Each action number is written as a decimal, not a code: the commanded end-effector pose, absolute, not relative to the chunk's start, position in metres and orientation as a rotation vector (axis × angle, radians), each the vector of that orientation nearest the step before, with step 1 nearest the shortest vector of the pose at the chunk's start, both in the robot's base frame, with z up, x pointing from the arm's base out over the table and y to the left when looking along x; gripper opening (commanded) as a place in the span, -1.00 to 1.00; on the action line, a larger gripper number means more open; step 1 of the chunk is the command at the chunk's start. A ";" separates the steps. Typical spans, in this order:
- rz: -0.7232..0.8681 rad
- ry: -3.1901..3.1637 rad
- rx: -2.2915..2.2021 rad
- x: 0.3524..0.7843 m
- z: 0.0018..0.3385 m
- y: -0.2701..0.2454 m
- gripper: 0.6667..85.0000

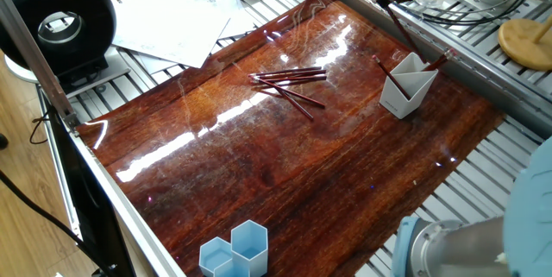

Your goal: Put the pen into the pen holder

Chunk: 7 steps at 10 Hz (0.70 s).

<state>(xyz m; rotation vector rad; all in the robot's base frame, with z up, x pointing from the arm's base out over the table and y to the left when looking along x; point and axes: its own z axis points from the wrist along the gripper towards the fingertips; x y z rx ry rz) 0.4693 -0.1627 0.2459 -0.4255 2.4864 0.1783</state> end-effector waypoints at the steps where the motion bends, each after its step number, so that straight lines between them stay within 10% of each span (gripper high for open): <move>1: 0.180 2.436 -0.410 0.462 0.235 -0.164 -0.99; 7: 0.210 2.405 -0.414 0.456 0.222 -0.170 -0.99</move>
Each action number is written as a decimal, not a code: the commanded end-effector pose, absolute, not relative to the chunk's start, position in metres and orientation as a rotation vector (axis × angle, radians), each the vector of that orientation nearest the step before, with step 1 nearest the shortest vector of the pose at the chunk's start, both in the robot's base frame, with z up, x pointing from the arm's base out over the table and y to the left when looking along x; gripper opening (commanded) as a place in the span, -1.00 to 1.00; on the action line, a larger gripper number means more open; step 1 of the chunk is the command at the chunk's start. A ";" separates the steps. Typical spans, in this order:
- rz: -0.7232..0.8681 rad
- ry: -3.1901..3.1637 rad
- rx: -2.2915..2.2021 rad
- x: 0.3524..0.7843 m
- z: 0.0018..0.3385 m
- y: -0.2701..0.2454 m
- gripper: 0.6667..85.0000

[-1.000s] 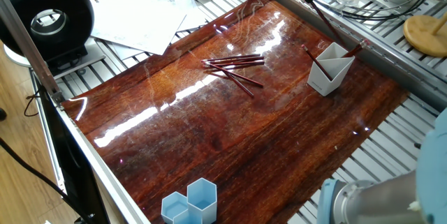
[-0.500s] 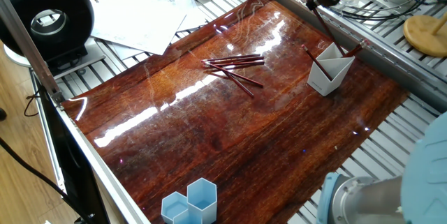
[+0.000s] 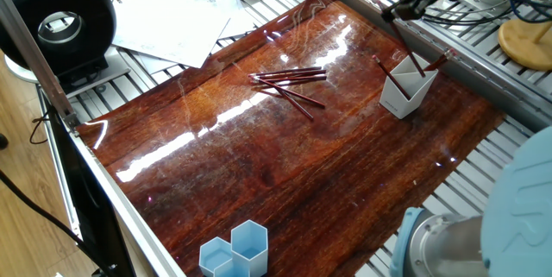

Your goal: Put the pen into the pen holder

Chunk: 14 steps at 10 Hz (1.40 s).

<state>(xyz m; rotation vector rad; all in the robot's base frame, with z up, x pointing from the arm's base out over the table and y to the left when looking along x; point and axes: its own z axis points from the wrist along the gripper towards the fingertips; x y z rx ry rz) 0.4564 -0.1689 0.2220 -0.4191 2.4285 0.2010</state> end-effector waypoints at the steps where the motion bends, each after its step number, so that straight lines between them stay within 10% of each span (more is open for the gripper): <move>1: 0.212 2.393 -0.407 0.458 0.223 -0.170 -0.99; 14: 0.183 2.382 -0.368 0.460 0.212 -0.176 -0.99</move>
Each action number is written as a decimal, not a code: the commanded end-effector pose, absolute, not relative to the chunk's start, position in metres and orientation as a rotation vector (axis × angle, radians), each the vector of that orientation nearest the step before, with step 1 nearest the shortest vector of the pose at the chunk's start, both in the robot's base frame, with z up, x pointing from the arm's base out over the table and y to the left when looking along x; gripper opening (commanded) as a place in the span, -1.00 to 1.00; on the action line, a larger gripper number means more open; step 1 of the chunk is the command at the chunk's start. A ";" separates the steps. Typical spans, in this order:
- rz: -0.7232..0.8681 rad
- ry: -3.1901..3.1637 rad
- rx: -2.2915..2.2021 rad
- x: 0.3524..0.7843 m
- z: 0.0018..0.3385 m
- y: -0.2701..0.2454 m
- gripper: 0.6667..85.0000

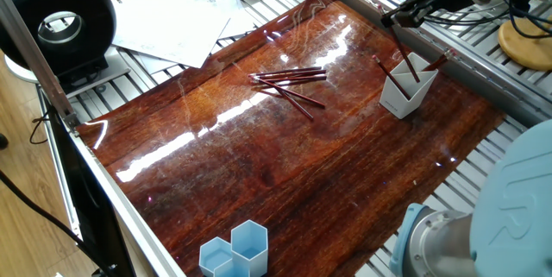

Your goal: Put the pen into the pen holder

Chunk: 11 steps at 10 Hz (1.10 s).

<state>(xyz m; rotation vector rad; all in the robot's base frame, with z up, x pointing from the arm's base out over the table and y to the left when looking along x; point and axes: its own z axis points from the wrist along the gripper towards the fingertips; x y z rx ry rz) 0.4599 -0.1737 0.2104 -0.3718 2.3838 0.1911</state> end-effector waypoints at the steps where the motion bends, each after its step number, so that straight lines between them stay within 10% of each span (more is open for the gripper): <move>1: 0.185 2.359 -0.378 0.464 0.216 -0.174 -0.99; 11: 0.203 2.268 -0.338 0.472 0.200 -0.169 -0.99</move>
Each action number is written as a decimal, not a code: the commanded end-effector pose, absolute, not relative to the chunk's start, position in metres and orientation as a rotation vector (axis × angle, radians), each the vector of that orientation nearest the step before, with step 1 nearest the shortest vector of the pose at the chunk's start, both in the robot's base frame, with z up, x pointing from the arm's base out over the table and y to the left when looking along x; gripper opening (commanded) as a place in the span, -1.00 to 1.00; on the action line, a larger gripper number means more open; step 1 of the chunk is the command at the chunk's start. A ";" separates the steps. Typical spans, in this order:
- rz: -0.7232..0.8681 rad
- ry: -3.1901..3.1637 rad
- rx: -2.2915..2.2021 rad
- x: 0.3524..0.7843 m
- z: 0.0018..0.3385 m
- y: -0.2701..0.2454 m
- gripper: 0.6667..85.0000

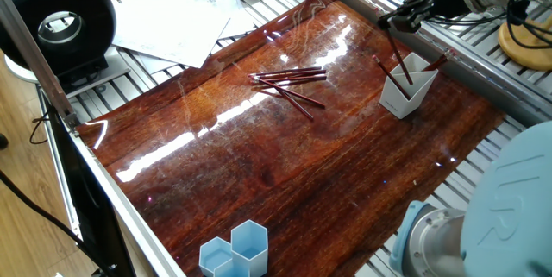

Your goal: Put the pen into the pen holder

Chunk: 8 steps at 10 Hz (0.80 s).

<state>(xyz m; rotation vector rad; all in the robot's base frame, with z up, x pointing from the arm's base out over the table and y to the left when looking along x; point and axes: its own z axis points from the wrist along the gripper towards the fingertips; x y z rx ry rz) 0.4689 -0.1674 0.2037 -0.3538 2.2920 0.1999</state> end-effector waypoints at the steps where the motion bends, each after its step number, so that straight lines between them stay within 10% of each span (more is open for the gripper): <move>1: 0.202 2.263 -0.332 0.471 0.194 -0.169 -0.99; 8: 0.187 2.251 -0.310 0.468 0.178 -0.173 -0.99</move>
